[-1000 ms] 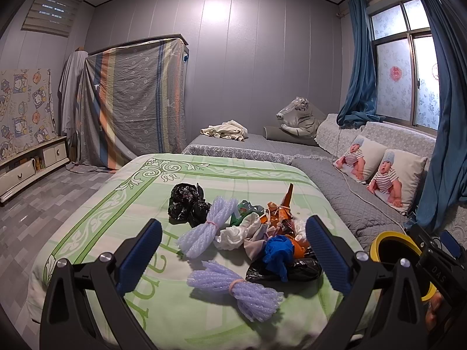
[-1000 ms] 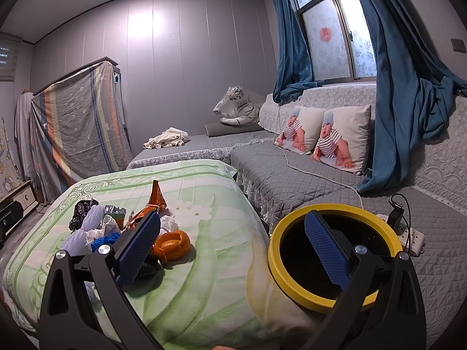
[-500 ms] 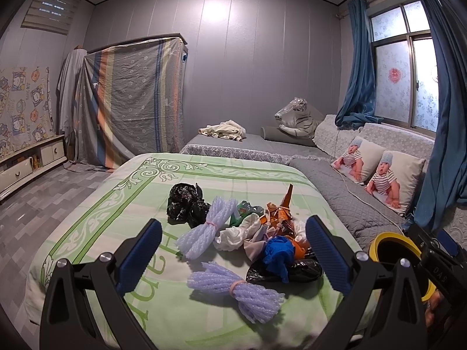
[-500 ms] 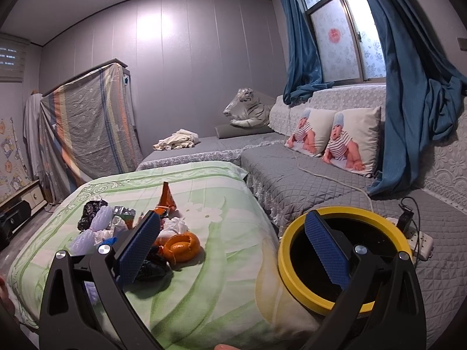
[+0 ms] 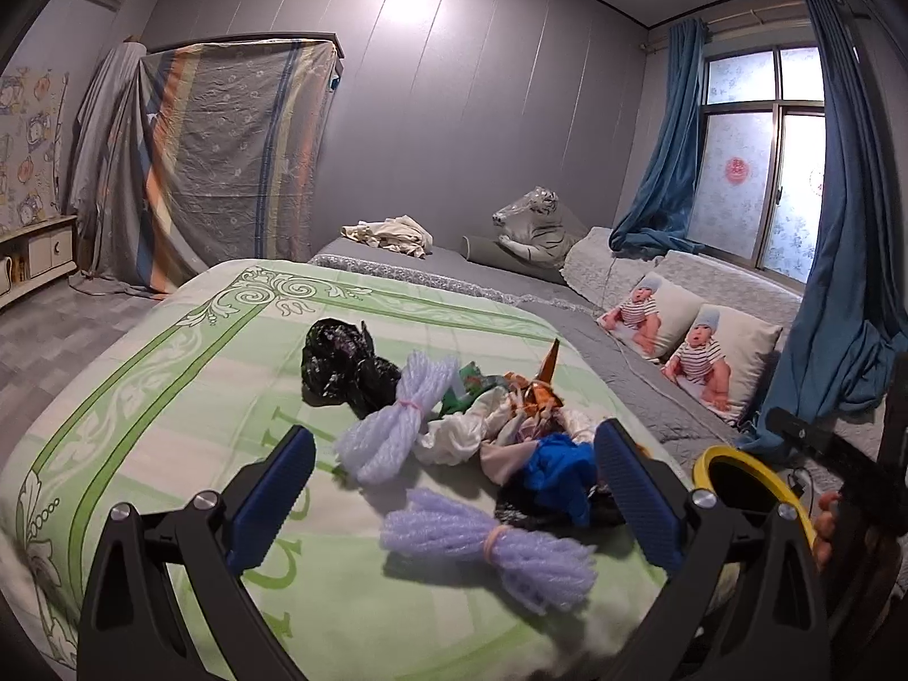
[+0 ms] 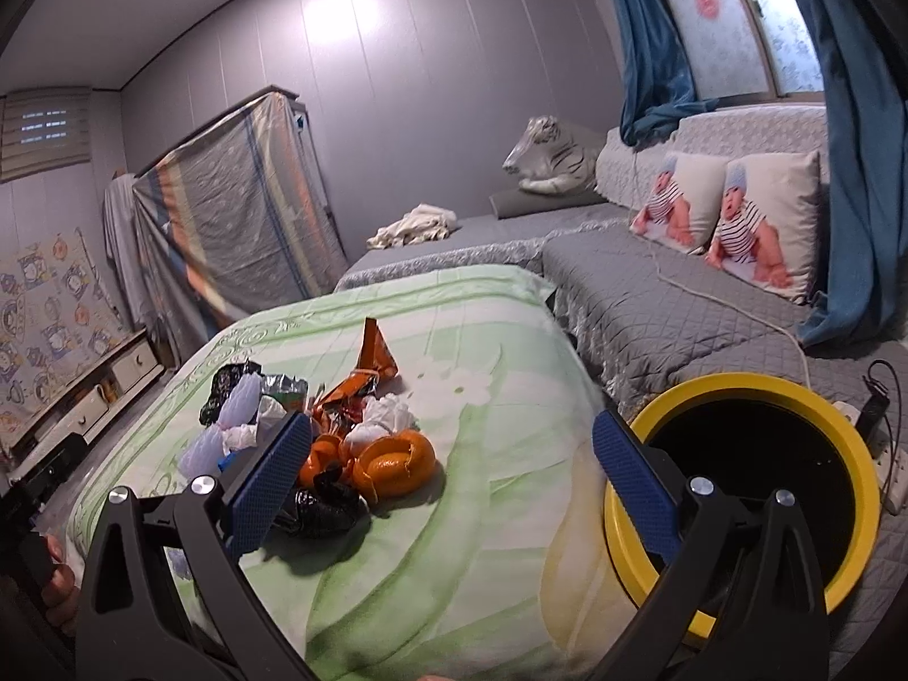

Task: Collect trash
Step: 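Grasp the lavender mesh sleeve with the left tool while the right tool grasps the orange wrapper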

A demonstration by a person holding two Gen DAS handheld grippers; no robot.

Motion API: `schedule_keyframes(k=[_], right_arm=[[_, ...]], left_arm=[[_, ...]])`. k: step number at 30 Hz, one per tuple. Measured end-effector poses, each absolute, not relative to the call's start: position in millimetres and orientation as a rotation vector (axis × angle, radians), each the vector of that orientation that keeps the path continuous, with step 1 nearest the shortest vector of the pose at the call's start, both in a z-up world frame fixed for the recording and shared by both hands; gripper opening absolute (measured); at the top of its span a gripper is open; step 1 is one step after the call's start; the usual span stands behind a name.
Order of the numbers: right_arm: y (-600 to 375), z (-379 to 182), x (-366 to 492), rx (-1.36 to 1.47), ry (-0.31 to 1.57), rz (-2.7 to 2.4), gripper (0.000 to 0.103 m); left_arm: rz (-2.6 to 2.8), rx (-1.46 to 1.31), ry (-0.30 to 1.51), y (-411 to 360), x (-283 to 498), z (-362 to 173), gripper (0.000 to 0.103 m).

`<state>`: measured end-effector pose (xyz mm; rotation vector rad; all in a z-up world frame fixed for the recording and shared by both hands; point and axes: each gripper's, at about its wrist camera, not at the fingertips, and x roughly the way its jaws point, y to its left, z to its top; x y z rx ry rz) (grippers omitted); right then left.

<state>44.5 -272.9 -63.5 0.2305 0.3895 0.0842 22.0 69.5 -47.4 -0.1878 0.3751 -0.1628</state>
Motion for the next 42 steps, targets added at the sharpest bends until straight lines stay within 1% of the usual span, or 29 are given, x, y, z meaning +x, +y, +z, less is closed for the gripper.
schedule_keyframes(k=[6, 15, 21, 28, 33, 35, 36, 37, 42], right_arm=[[-266.8, -66.1, 63.9, 0.184, 0.390, 0.104, 0.095], [-252.9, -66.0, 149.7, 0.123, 0.471, 0.265, 0.095], [-228.1, -61.1, 211.3, 0.077, 0.517, 0.374, 0.095], [-203.7, -85.8, 284.3, 0.165, 0.706, 0.508, 0.095], [-194.1, -100.4, 312.3, 0.227, 0.778, 0.533, 0.095], [-189.8, -104.7, 320.8, 0.242, 0.801, 0.543, 0.093], [-188.3, -107.7, 325.0, 0.241, 0.816, 0.537, 0.090], [-187.0, -110.9, 328.9, 0.237, 0.831, 0.526, 0.084], [-178.9, -120.1, 337.9, 0.224, 0.880, 0.531, 0.071]], left_arm=[[-0.153, -0.061, 0.456, 59.1, 30.2, -65.8, 0.095], [-0.182, -0.105, 0.596, 56.4, 51.5, -81.1, 0.095], [-0.214, -0.098, 0.635, 41.6, 60.2, -82.5, 0.095], [-0.213, -0.101, 0.709, 30.6, 75.5, -91.2, 0.095], [-0.222, -0.145, 0.765, 33.3, 86.1, -97.7, 0.095], [-0.219, -0.154, 0.778, 34.1, 90.2, -99.9, 0.094], [-0.220, -0.163, 0.788, 34.9, 92.4, -101.4, 0.091], [-0.225, -0.172, 0.801, 35.3, 95.3, -103.0, 0.086], [-0.240, -0.173, 0.831, 31.2, 103.2, -108.3, 0.075]])
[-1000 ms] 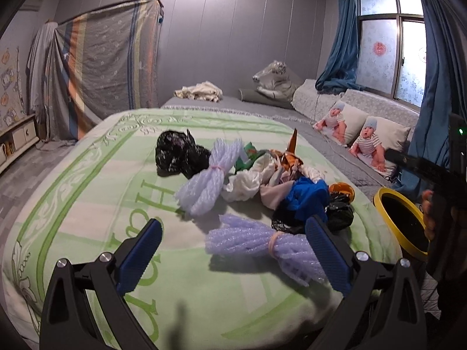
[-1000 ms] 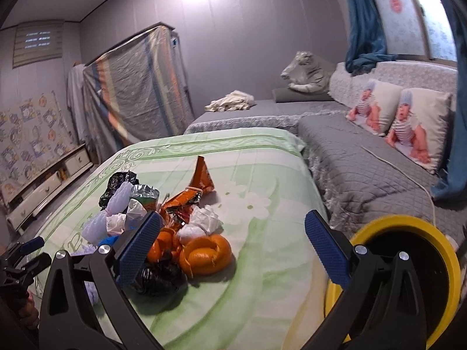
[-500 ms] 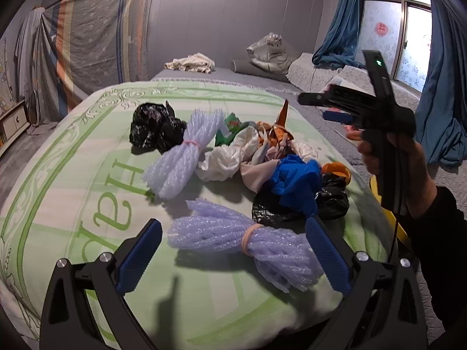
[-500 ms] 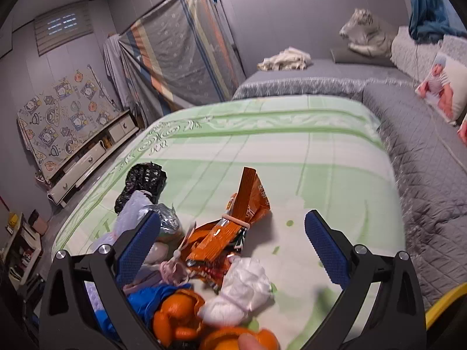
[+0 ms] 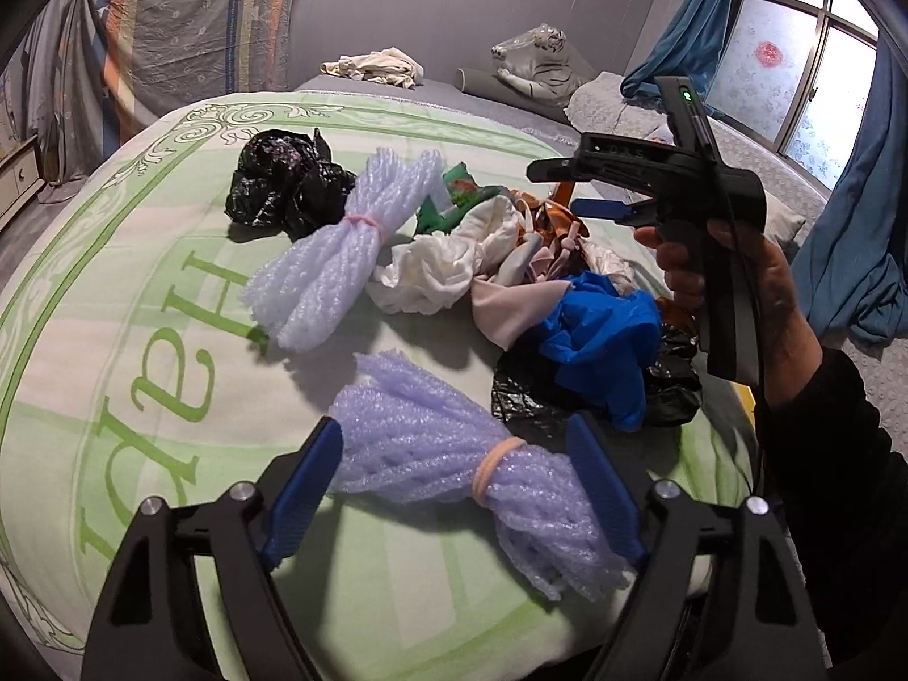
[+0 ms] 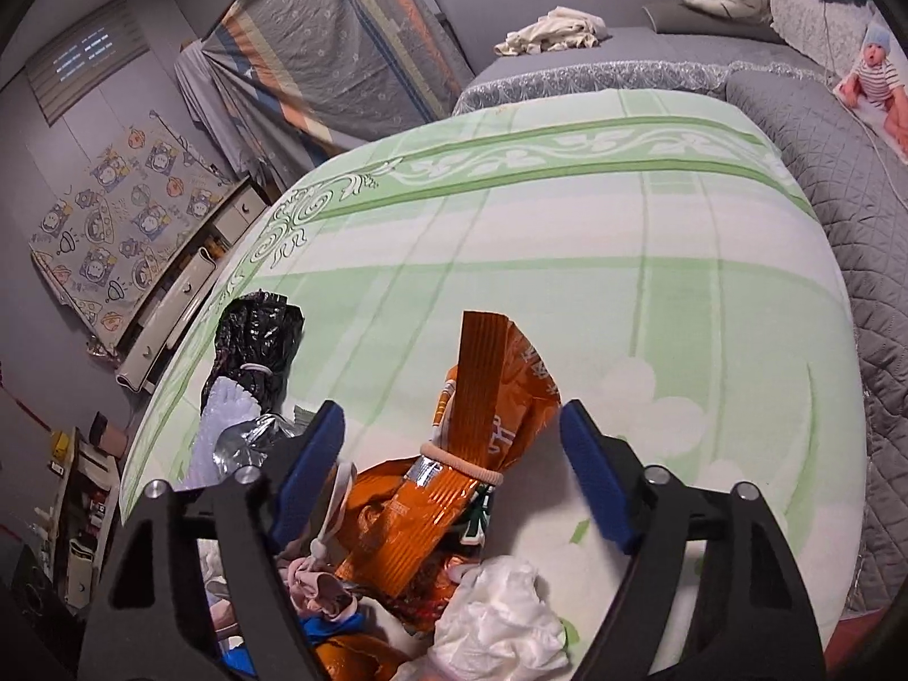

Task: Collect trash
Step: 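Grasp the lavender mesh sleeve with the left tool while the right tool grasps the orange wrapper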

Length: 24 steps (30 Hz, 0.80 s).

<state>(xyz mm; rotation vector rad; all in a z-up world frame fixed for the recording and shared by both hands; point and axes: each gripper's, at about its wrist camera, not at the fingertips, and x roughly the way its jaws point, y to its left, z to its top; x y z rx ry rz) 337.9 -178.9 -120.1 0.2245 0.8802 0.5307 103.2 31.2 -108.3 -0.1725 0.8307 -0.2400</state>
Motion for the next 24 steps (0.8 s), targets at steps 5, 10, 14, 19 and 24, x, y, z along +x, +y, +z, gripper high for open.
schedule_keyframes(k=[5, 10, 14, 19, 24], right_arm=[[-174.2, -128.3, 344.6, 0.214, 0.924, 0.517, 0.045], [-175.0, -131.8, 346.8, 0.222, 0.938, 0.531, 0.033], [-177.5, -126.3, 344.0, 0.221, 0.913, 0.515, 0.029], [-184.4, -105.8, 333.5, 0.208, 0.843, 0.485, 0.028], [-188.6, -80.5, 321.3, 0.204, 0.778, 0.470, 0.028]], left_arm=[[-0.252, -0.150, 0.844, 20.9, 112.2, -109.8, 0.058], [-0.251, -0.139, 0.858, 12.7, 122.4, -113.8, 0.041], [-0.251, -0.164, 0.848, 18.4, 123.6, -113.1, 0.032], [-0.231, -0.177, 0.802, 28.6, 112.3, -104.4, 0.031], [-0.197, -0.188, 0.698, 42.5, 90.3, -86.2, 0.031]])
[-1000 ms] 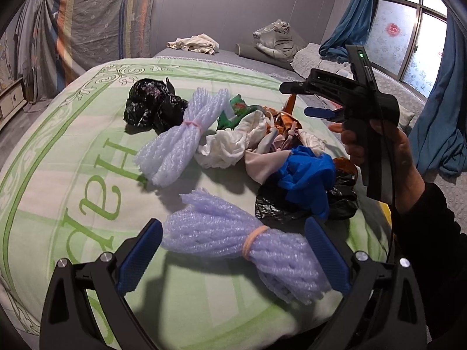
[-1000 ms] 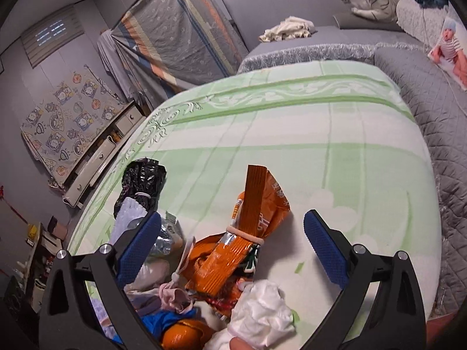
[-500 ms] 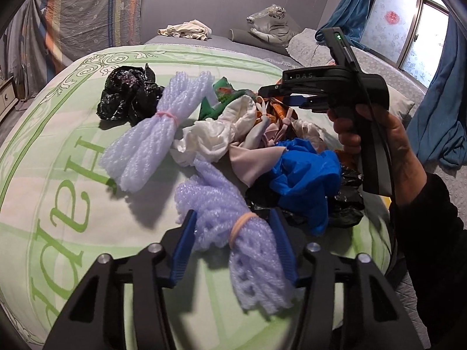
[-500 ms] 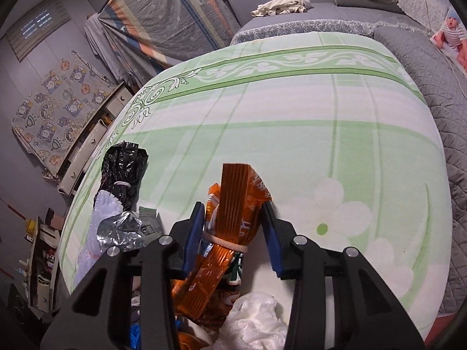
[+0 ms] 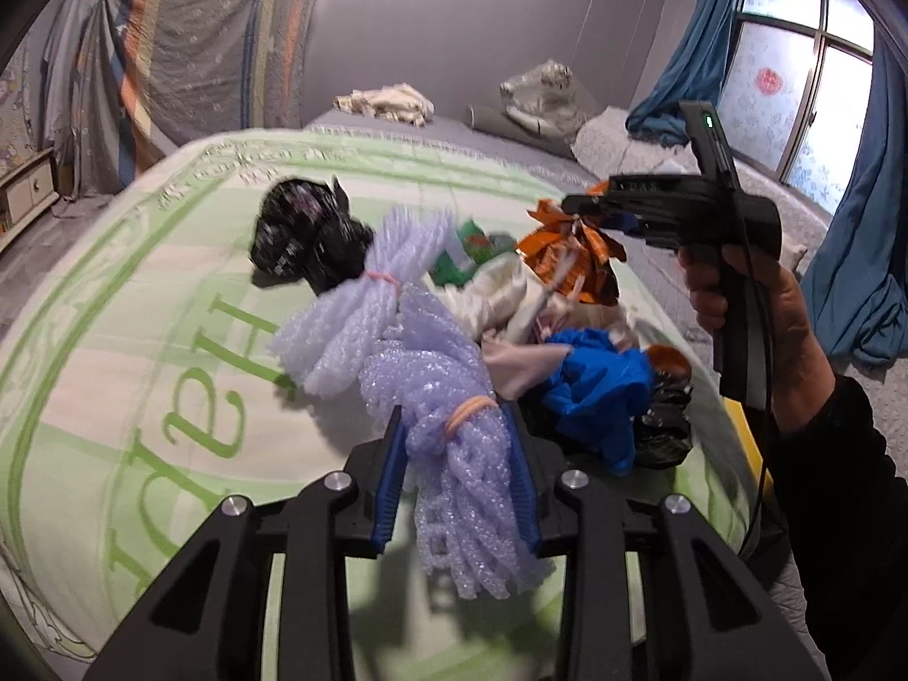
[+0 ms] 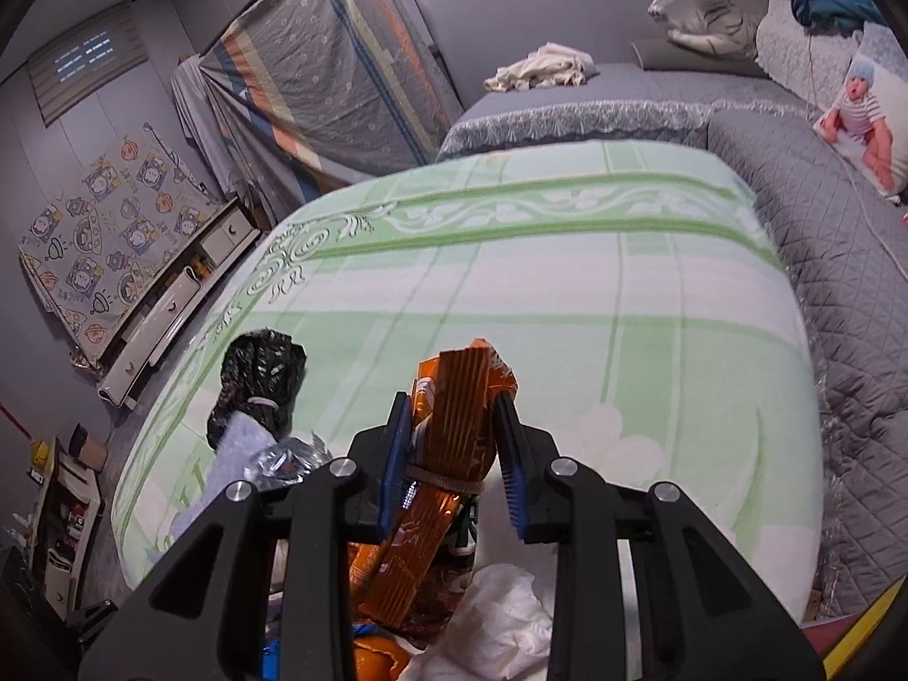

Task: Collect trash
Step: 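Grasp the lavender mesh sleeve with the left tool while the right tool grasps the orange wrapper, then carry the mesh sleeve and orange wrapper over the yellow-rimmed bin with both tools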

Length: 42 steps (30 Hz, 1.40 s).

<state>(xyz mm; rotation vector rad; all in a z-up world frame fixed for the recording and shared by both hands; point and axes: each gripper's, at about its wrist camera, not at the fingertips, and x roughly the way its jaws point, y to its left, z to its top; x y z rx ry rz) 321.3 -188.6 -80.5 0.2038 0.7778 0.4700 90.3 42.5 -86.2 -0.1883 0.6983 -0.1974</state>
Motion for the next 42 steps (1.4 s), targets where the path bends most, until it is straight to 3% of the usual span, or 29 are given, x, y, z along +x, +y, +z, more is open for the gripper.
schedule_keyframes(k=[21, 42], right_arm=[[-233.0, 11.7, 232.6, 0.222, 0.588, 0.451, 0.028], [-356.6, 69.6, 107.0, 0.284, 0.366, 0.243, 0.028]], left_arm=[[-0.205, -0.190, 0.499, 51.0, 64.5, -28.9, 0.031], [-0.373, -0.091, 0.380, -30.6, 69.8, 27.3, 0.032]])
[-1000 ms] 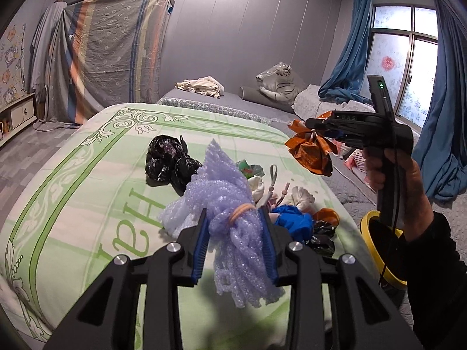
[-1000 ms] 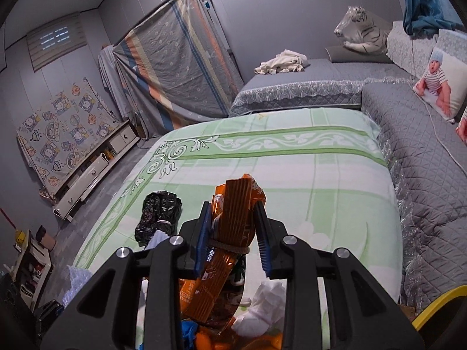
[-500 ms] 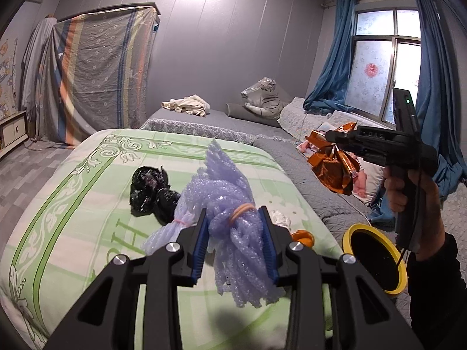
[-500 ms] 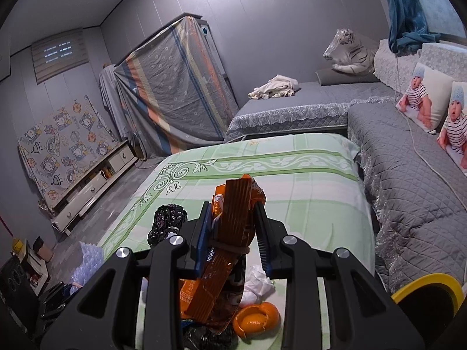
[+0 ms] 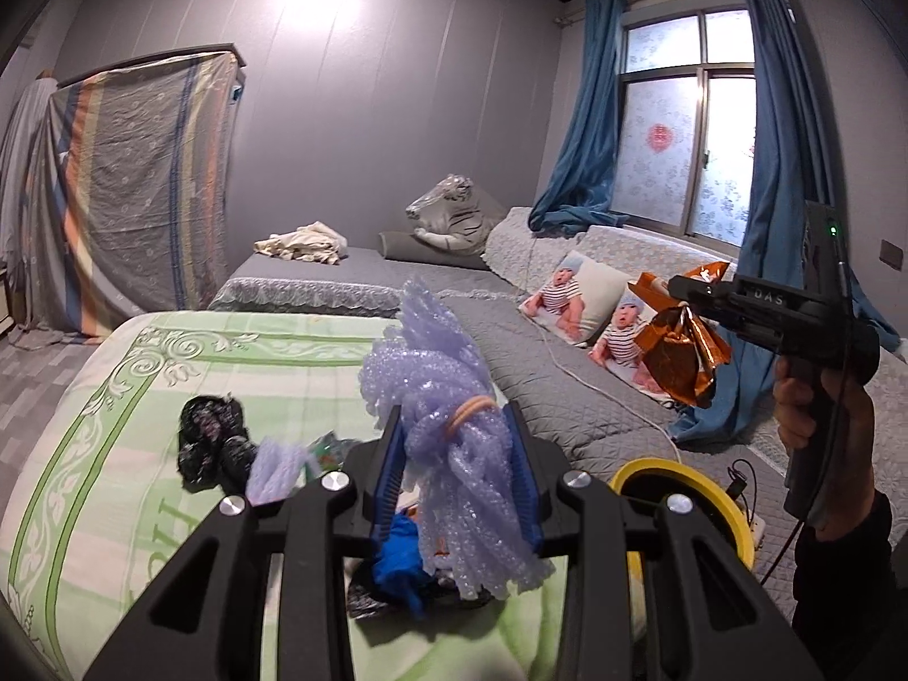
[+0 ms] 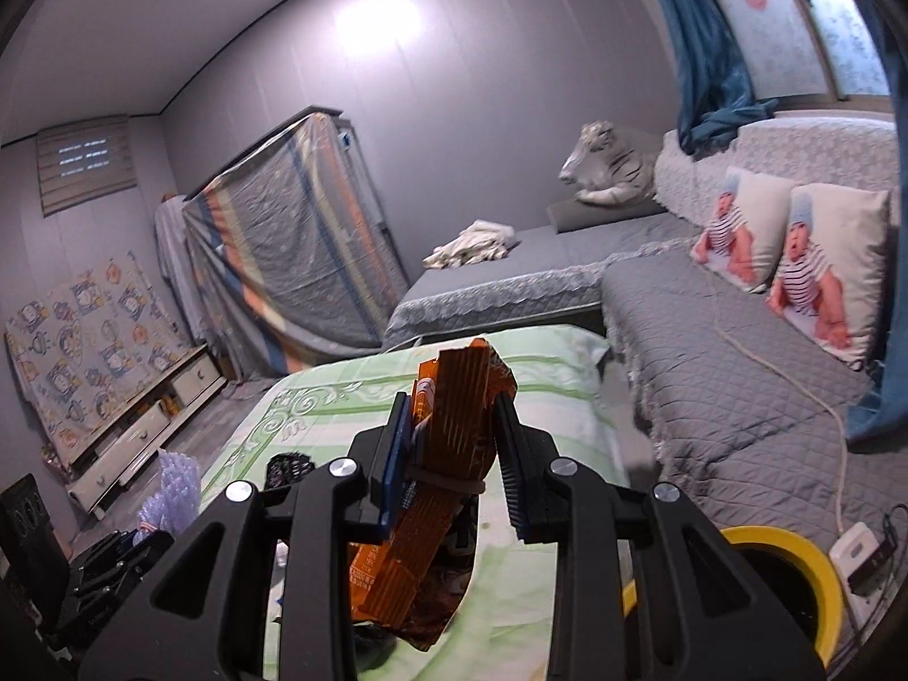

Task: Collect trash
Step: 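Carry the mesh sleeve and orange wrapper over the yellow-rimmed bin with both tools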

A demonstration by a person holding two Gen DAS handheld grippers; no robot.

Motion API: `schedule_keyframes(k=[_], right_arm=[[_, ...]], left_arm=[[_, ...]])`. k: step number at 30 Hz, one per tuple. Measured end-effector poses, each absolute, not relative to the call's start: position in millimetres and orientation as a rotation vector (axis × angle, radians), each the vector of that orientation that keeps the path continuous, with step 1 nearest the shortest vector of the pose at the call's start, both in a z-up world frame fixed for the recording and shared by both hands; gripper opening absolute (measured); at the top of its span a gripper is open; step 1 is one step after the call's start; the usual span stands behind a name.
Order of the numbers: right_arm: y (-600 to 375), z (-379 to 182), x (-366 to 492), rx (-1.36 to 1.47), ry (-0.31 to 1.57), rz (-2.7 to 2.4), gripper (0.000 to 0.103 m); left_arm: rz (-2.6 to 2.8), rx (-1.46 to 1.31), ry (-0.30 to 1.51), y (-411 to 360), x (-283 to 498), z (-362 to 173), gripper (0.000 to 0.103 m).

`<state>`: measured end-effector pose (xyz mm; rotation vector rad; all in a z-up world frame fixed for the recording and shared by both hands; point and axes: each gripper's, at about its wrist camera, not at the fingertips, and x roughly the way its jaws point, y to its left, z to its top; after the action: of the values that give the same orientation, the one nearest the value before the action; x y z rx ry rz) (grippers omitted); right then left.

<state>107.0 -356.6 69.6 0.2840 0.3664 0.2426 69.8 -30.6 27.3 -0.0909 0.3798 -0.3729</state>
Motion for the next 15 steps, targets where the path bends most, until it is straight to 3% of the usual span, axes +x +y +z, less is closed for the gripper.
schedule_keyframes(k=[15], right_arm=[[-478.3, 71.6, 10.8, 0.317, 0.209, -0.043, 0.028]], left_arm=[[-0.580, -0.063, 0.351, -132.1, 90.6, 43.7, 0.033]])
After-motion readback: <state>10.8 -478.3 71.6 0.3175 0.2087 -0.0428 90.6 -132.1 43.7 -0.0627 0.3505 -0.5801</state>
